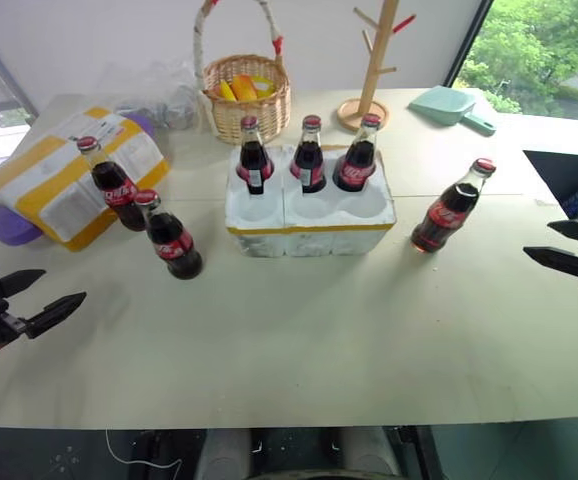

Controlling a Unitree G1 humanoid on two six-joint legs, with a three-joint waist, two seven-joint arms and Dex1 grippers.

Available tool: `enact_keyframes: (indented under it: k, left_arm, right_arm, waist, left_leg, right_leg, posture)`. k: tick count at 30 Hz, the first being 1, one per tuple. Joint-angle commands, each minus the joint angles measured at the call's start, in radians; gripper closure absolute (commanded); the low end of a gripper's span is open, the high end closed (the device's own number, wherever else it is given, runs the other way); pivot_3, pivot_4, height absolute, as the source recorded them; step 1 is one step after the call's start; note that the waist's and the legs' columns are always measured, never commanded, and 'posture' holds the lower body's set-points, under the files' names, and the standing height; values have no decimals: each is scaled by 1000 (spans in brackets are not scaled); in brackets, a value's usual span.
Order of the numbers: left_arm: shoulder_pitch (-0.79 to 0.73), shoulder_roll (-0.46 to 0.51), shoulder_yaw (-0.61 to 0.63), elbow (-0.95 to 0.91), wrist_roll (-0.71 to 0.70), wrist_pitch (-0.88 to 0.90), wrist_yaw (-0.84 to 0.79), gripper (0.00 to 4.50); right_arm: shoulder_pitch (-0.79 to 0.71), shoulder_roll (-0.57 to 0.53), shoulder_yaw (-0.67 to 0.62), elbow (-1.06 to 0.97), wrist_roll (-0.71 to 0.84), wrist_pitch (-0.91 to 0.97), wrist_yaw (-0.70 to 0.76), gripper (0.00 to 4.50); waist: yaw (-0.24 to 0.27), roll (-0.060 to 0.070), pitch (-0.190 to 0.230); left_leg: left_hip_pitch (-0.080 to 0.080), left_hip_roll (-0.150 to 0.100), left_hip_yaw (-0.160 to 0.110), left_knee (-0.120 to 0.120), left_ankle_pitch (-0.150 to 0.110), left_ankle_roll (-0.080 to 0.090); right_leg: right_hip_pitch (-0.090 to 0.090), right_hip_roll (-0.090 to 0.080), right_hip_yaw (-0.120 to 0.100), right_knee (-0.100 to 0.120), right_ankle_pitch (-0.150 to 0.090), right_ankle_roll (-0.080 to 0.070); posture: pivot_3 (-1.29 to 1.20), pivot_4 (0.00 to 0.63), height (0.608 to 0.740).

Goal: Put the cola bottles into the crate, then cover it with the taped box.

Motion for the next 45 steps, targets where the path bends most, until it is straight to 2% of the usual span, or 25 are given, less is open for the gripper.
enact_keyframes:
  k: [1, 7, 10, 15, 18, 20, 26, 35, 45]
  left_arm:
    - [-26, 10, -3, -40, -13, 3, 4, 10]
    - [-40, -2, 25, -138, -110, 84, -1, 10]
    - [-89, 24, 23, -138, -152, 124, 4, 10]
    - [-184, 54, -25, -92, -128, 127, 20, 10]
    - [-258, 50, -72, -29, -85, 95, 56, 10]
    - [-347, 36, -147, 49, -7, 57, 135, 10]
    - [-541, -23, -296, 151, 96, 54, 273, 10]
    - [-680, -86, -399, 247, 155, 47, 316, 10]
    - [-750, -99, -426, 345, 190, 21, 316, 10]
  right_arm:
    - [-41, -27, -23, 8, 4, -18, 1, 0]
    - [-49, -78, -30, -55, 36, 53, 81, 0]
    - [-18, -125, -54, -192, 96, 155, 155, 0]
    - [-22, -187, -126, -434, 258, 382, 209, 0]
    - [-75, -213, -159, -571, 381, 518, 194, 0]
    - [-141, -213, -165, -651, 478, 608, 153, 0]
    - [-247, -171, -156, -768, 627, 729, 41, 0]
    - [-185, -123, -190, -873, 675, 748, -44, 0]
    - [-107, -100, -252, -920, 713, 754, -128, 0]
  waist:
    - [0, 0, 0]
    - [2, 0, 0]
    - [4, 1, 0]
    - [3, 1, 0]
    - [3, 1, 0]
    - [3, 1, 0]
    - [10, -2, 0]
    - [9, -6, 0]
    - [10, -8, 0]
  left_leg:
    - [0, 0, 0, 0, 0, 0]
    - [0, 0, 0, 1, 0, 0]
    - [0, 0, 0, 2, 0, 0]
    - [0, 0, -1, 4, 0, 0]
    - [1, 1, -3, 4, 0, 0]
    - [0, 1, -3, 4, 0, 0]
    - [0, 1, -4, 4, 0, 0]
    - [-1, -2, -2, 4, 0, 1]
    - [0, -2, -1, 6, 0, 1]
  right_leg:
    - [0, 0, 0, 0, 0, 0]
    - [0, 0, 0, 2, 0, 0]
    - [0, 0, 0, 3, 0, 1]
    - [0, 1, 0, 4, 0, 1]
    - [0, 1, 0, 4, 0, 0]
    - [-1, 1, 0, 5, 0, 0]
    - [-1, -1, 0, 6, 0, 0]
    - [-1, -1, 0, 8, 3, 4]
    - [-1, 0, 0, 11, 3, 4]
  posture:
    - [0, 150, 740]
    - [0, 150, 740]
    - [0, 150, 740]
    - [0, 150, 740]
    - [0, 150, 740]
    - [0, 150, 740]
    - [0, 150, 740]
    - [0, 150, 740]
    - [0, 150, 740]
